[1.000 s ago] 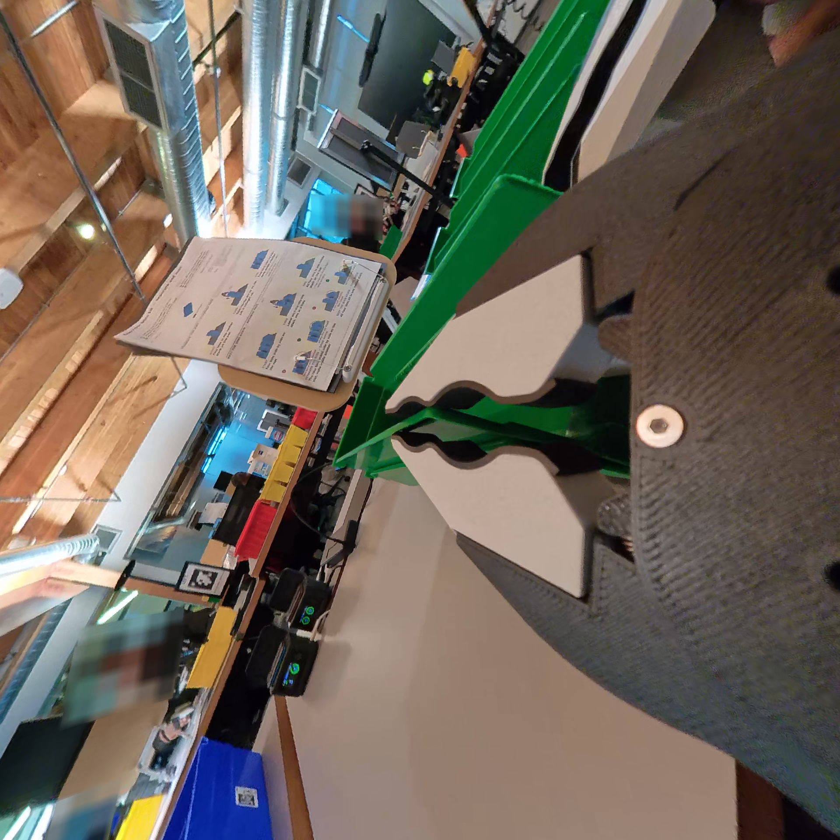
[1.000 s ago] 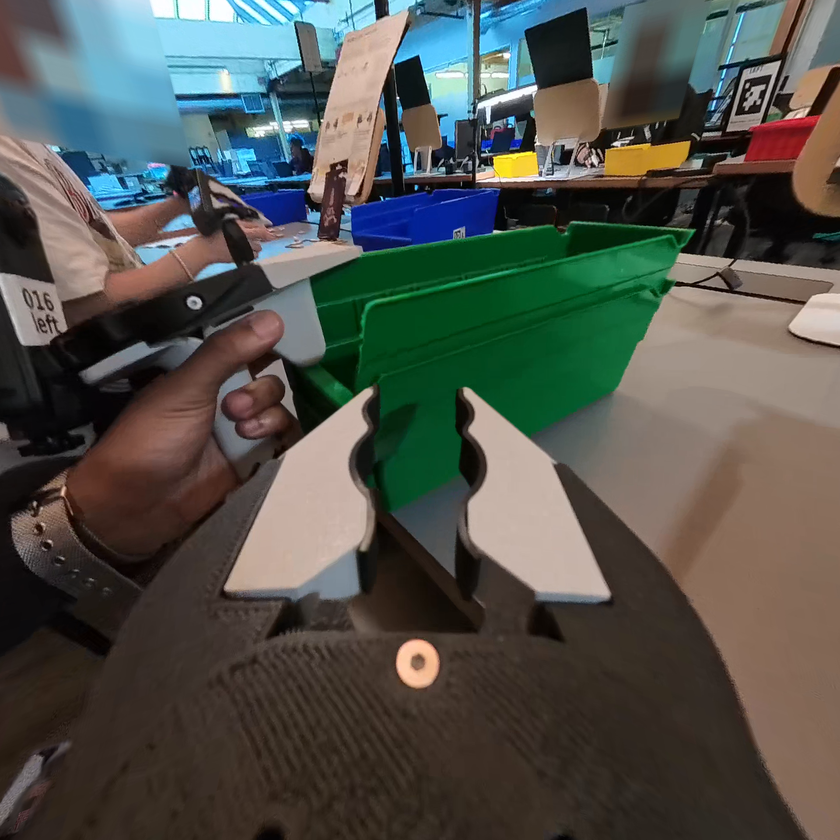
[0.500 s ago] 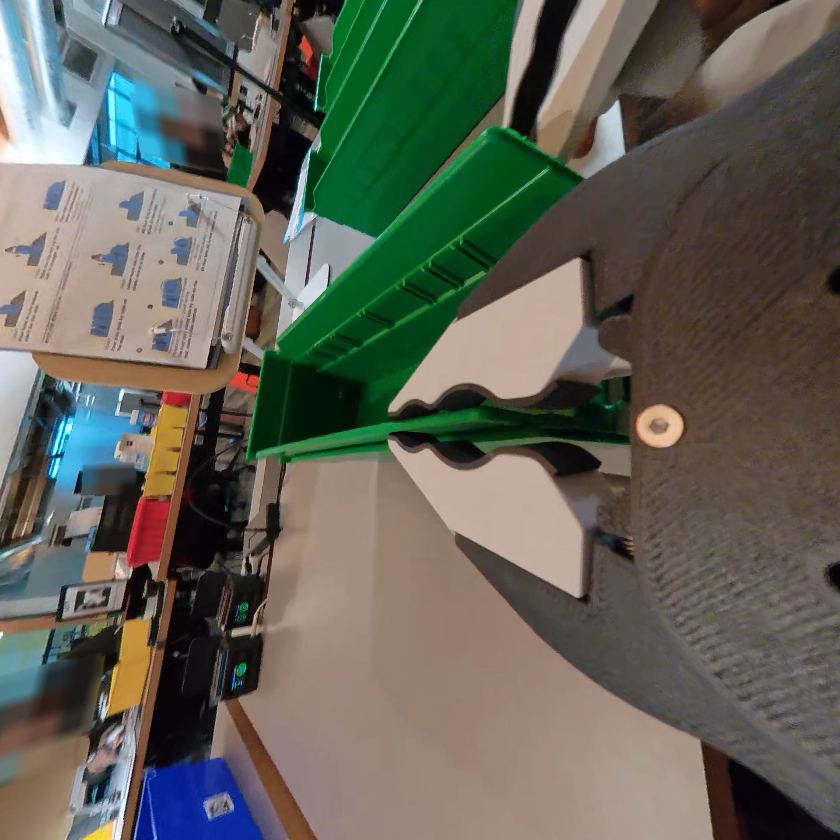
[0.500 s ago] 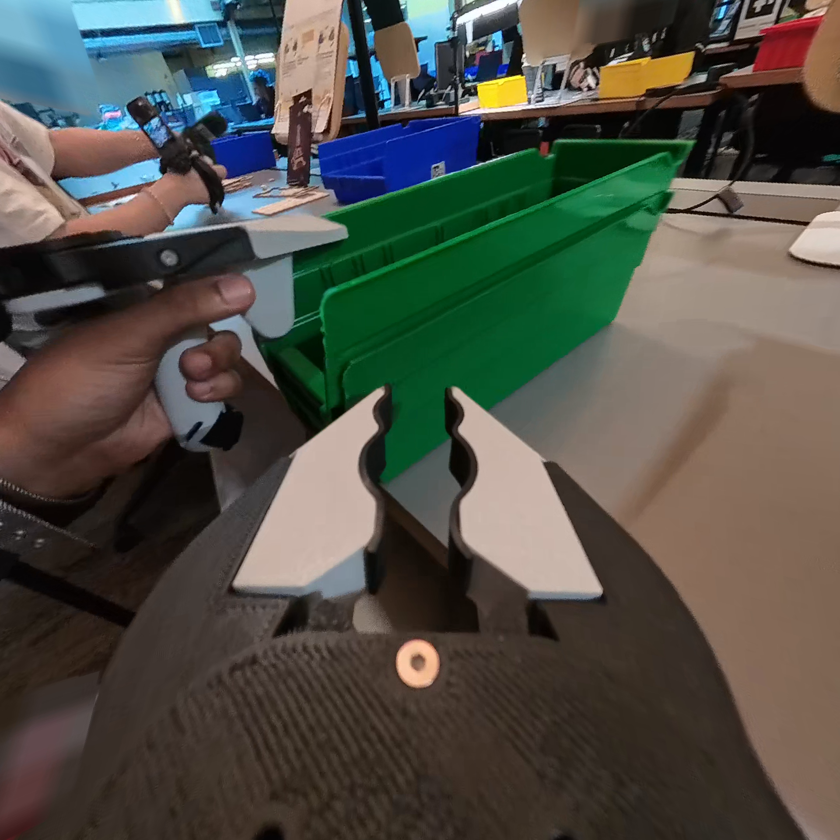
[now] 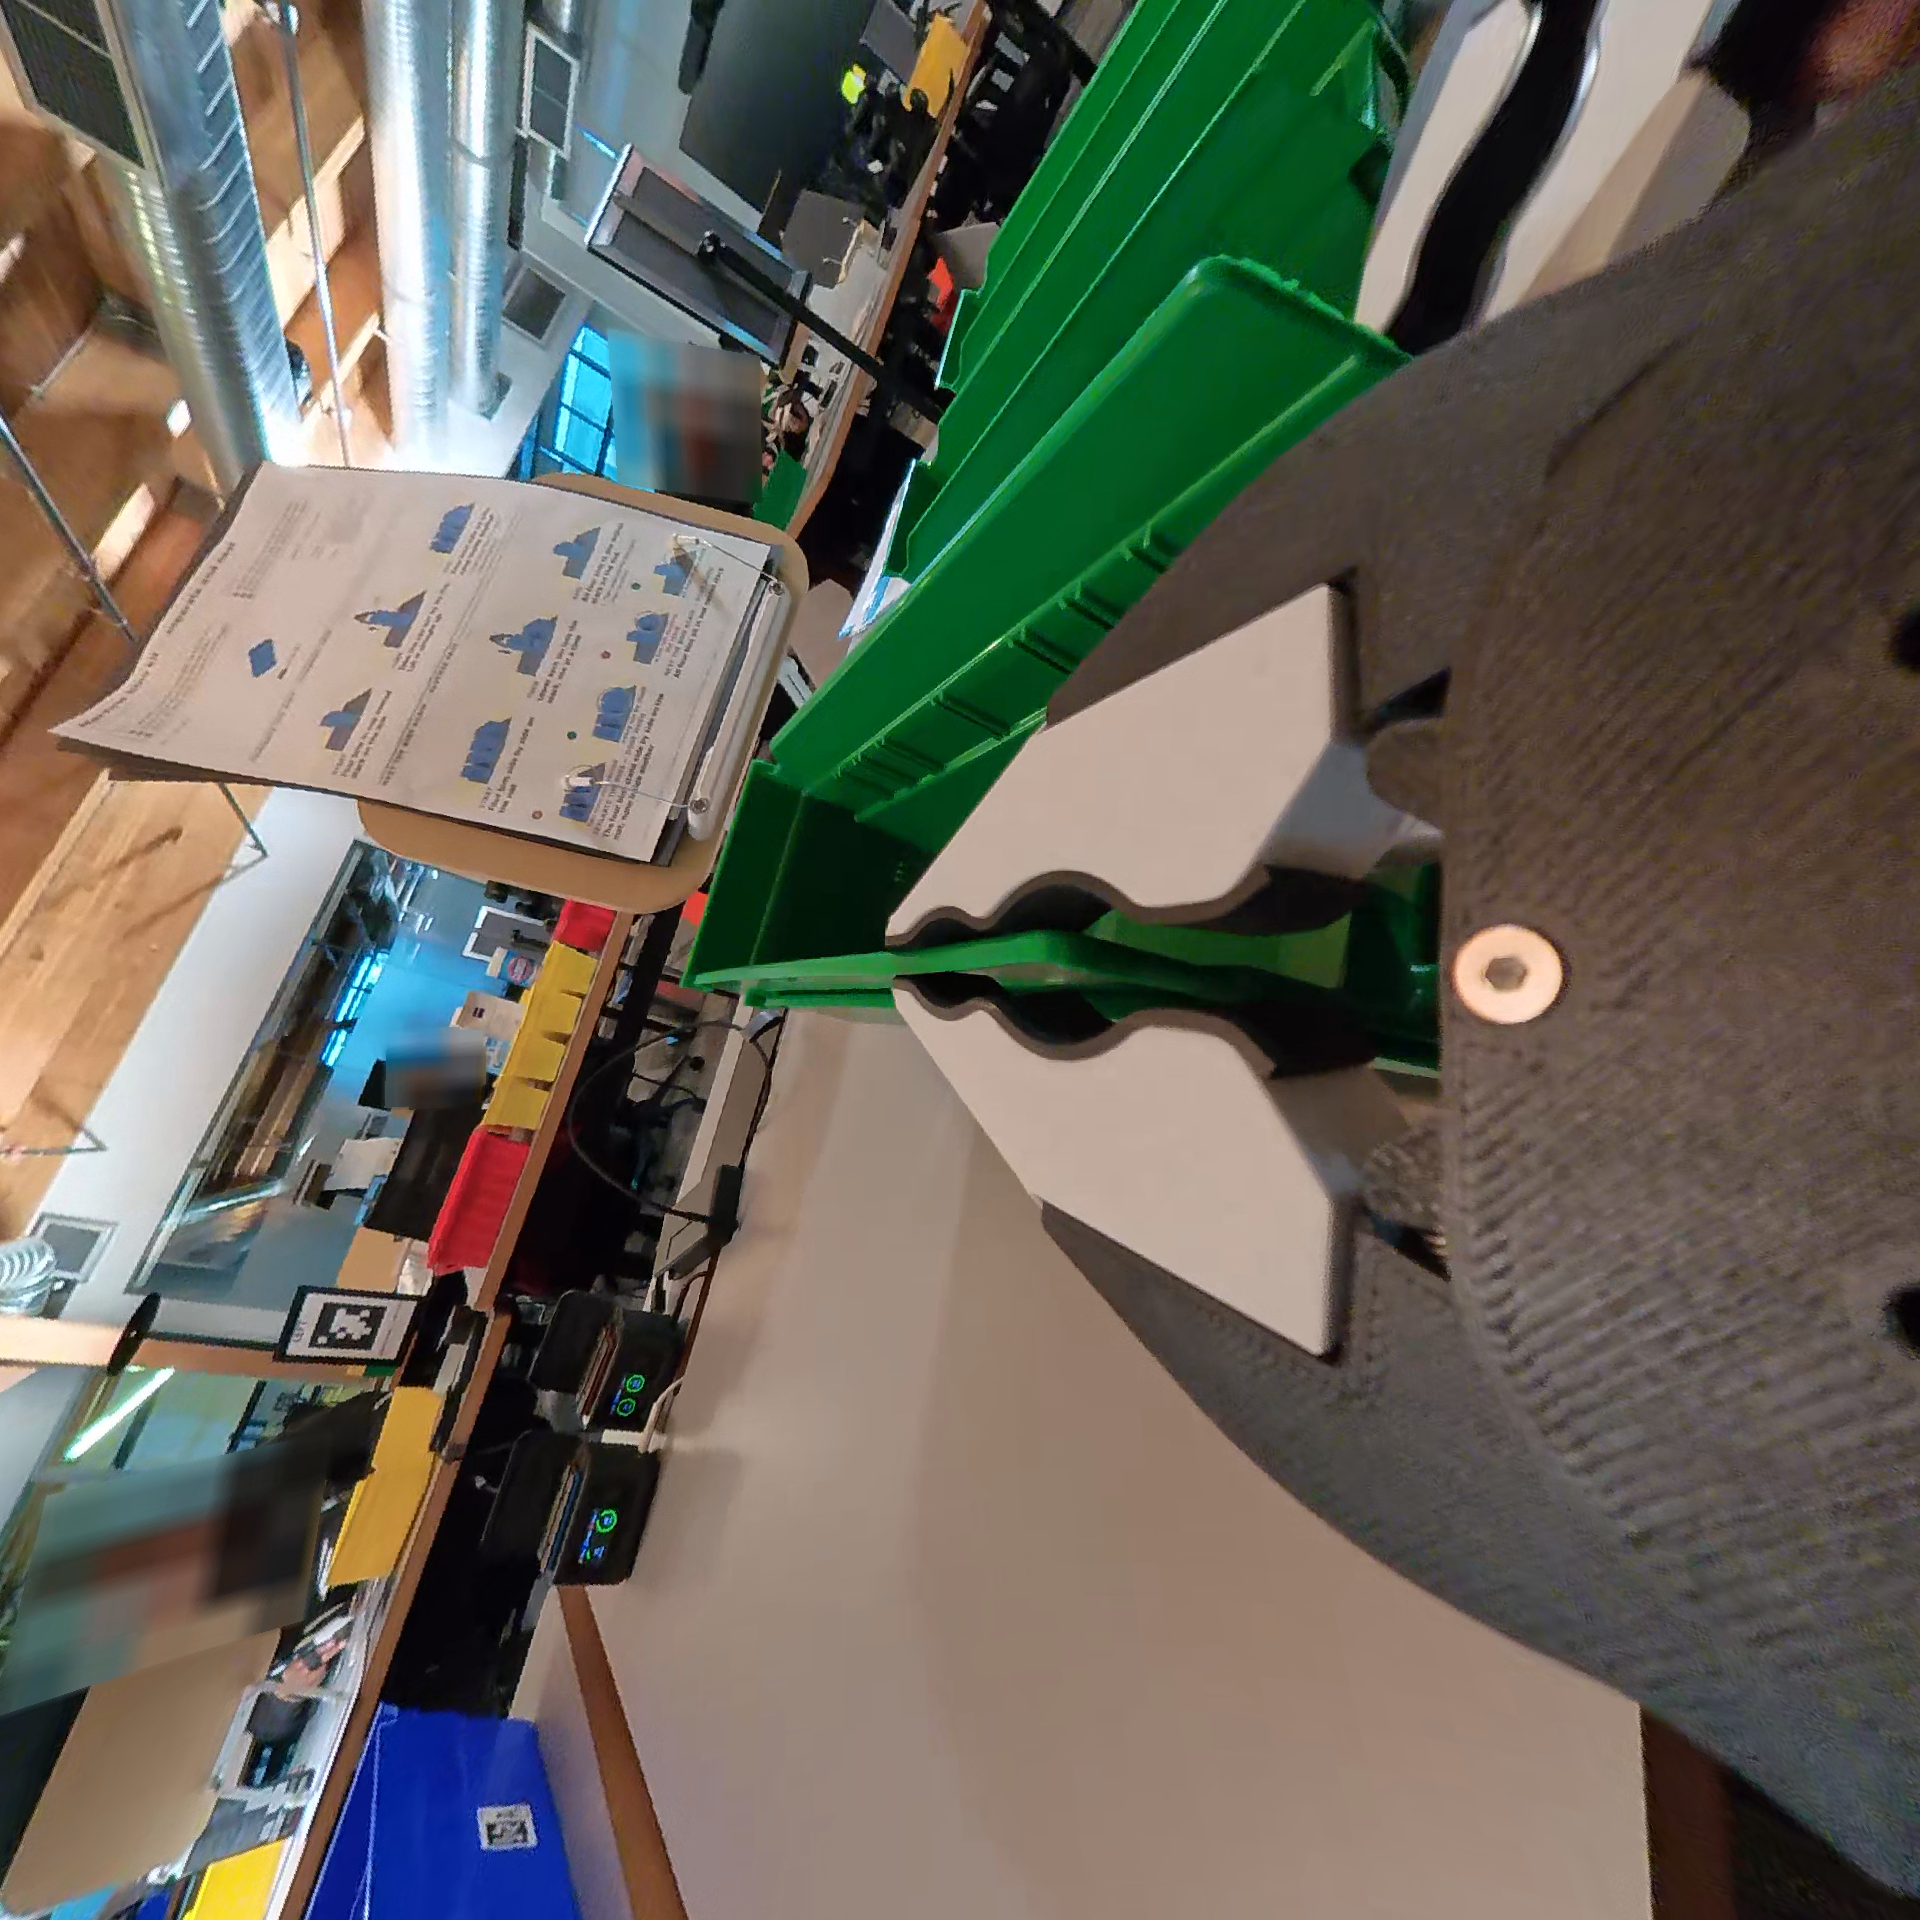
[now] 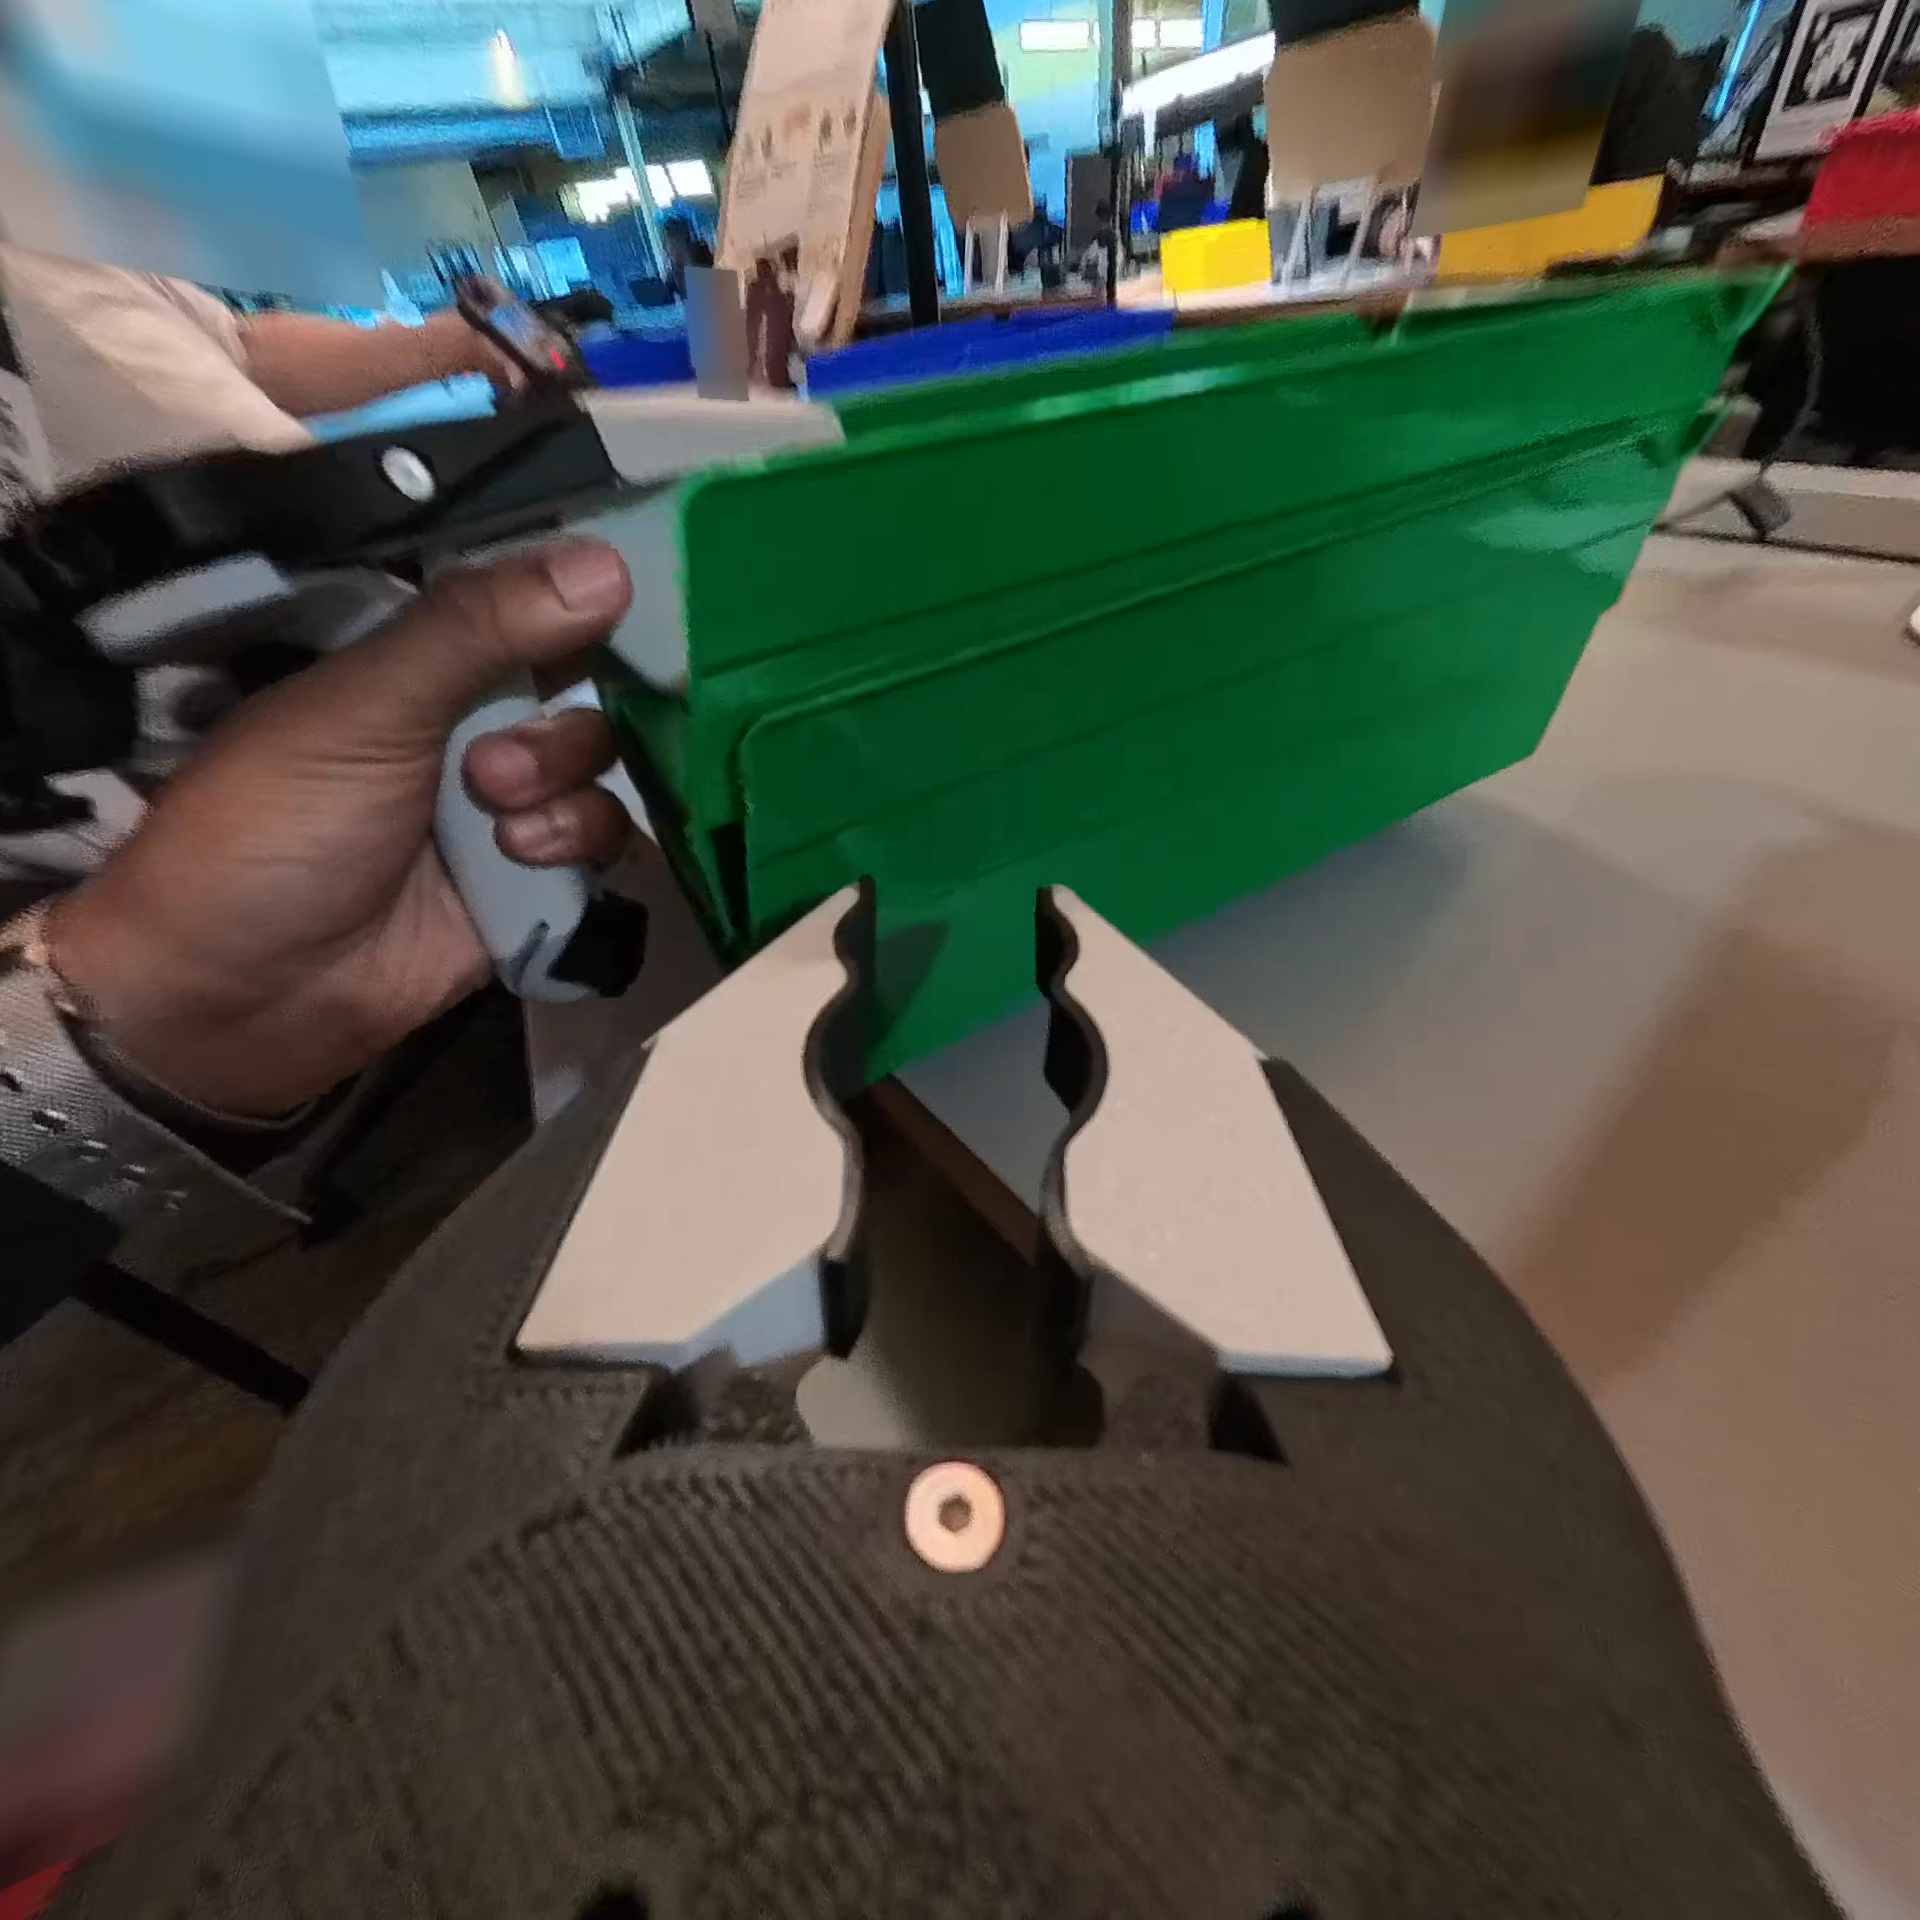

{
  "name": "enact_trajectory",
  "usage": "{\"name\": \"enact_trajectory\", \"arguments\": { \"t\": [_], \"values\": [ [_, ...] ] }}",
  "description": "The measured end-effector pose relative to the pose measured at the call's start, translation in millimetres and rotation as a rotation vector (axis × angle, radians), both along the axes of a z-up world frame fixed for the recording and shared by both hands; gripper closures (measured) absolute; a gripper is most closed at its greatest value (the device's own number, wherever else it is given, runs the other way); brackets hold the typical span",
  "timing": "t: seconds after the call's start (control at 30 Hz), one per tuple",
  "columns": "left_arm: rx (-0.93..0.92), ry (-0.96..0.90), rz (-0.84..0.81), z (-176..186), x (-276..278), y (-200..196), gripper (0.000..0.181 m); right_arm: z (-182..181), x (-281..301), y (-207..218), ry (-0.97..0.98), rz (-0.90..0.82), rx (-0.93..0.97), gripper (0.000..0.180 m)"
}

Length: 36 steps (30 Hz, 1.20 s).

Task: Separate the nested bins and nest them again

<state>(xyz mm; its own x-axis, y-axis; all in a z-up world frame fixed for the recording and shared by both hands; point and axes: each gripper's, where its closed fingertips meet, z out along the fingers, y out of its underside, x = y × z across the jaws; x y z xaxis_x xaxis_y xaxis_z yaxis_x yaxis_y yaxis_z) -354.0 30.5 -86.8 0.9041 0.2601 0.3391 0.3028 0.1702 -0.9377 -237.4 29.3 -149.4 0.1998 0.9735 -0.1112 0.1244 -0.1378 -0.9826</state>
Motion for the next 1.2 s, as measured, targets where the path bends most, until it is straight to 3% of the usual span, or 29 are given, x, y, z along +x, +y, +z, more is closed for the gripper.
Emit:
{"name": "enact_trajectory", "arguments": {
  "t": [0.2,0.6,0.83,1.0,1.1,1.2],
  "values": [
    [-0.015,-0.041,0.016,-8,-1,1,0.181,35,8,-9,0.181,0.041,0.004,0.151],
    [0.068,-0.064,-0.009,6,3,-3,0.181,17,1,-10,0.11,0.073,-0.139,0.157],
    [0.04,-0.066,-0.006,-2,7,1,0.181,39,8,-9,0.216,0.092,-0.152,0.154],
    [0.079,-0.093,-0.018,4,7,-2,0.181,23,3,-12,0.157,0.119,-0.248,0.171],
    [0.081,-0.051,-0.013,8,9,-2,0.181,36,8,-11,0.238,0.139,-0.302,0.151],
    [0.091,-0.028,-0.016,12,13,-2,0.181,46,11,-10,0.281,0.159,-0.325,0.151]
  ]
}}
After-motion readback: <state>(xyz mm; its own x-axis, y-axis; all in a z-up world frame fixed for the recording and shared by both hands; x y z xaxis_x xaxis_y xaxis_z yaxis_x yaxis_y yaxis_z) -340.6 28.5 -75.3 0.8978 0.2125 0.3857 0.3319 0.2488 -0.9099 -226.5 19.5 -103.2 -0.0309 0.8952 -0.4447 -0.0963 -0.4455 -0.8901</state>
